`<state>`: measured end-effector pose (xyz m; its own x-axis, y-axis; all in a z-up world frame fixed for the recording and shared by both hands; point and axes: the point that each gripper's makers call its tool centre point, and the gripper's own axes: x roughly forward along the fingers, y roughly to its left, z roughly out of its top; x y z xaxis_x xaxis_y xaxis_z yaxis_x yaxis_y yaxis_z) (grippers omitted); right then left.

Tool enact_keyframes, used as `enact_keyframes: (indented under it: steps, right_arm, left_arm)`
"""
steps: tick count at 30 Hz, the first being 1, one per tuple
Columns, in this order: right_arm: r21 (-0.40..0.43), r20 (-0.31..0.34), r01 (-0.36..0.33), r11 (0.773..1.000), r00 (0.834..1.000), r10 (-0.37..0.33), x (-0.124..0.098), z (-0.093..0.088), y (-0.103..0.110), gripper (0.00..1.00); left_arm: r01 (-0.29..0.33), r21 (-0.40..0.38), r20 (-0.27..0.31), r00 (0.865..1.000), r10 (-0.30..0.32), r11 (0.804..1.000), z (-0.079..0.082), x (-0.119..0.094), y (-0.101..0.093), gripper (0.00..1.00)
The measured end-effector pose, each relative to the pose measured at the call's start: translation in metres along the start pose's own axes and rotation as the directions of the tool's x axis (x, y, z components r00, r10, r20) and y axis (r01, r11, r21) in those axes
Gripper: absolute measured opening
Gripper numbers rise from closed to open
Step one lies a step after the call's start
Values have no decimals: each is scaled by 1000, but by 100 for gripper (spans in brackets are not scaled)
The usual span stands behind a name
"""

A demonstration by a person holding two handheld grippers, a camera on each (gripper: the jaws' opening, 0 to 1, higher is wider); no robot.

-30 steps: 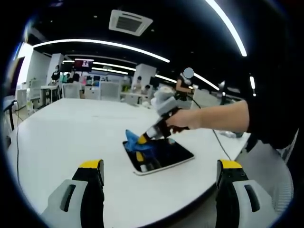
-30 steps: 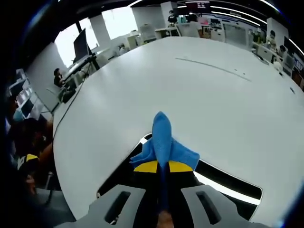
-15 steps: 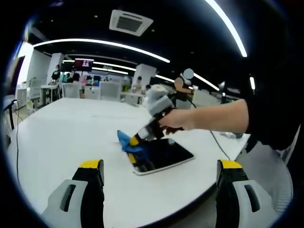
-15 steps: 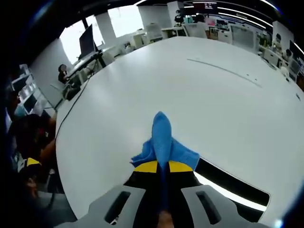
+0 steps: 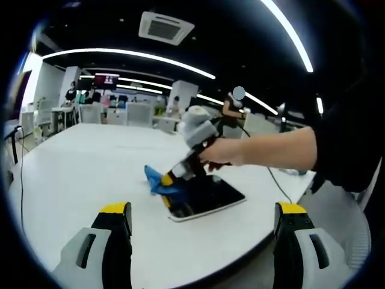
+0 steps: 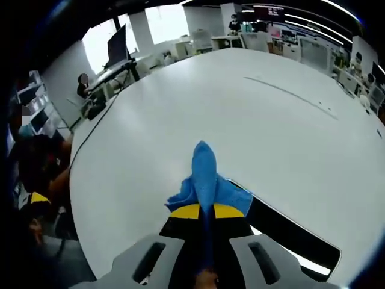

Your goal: Wipe the mirror surface with the cleaning cloth until all visible marks leave the cleaned area.

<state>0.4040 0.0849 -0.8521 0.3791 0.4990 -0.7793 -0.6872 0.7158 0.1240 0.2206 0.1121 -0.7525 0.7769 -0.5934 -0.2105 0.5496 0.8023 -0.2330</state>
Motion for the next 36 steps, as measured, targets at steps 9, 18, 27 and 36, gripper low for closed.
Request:
enact_keyframes:
  steps: [9,18,27,36]
  right_arm:
    - [-6,0,-24,1000,1000,24,-3,-8,6,0]
    - [-6,-1,-34,999,999,34,-6,-14,13,0]
    - [-9,10,-46,999,999,46,-9,-17,19,0]
    - [-86,10,-12,996,1000,13,-6,-16,18,0]
  left_arm:
    - [7,3,-3,1000,-7,1000,0,0,-2,99]
    - [2,1,-11,1000,-2,1000,-2,0,-1,99]
    - [13,0,-3,1000,-13,1000,0,1,-1,99]
    - [4,0,-10,1000,-4,1000,-1,0,0,99]
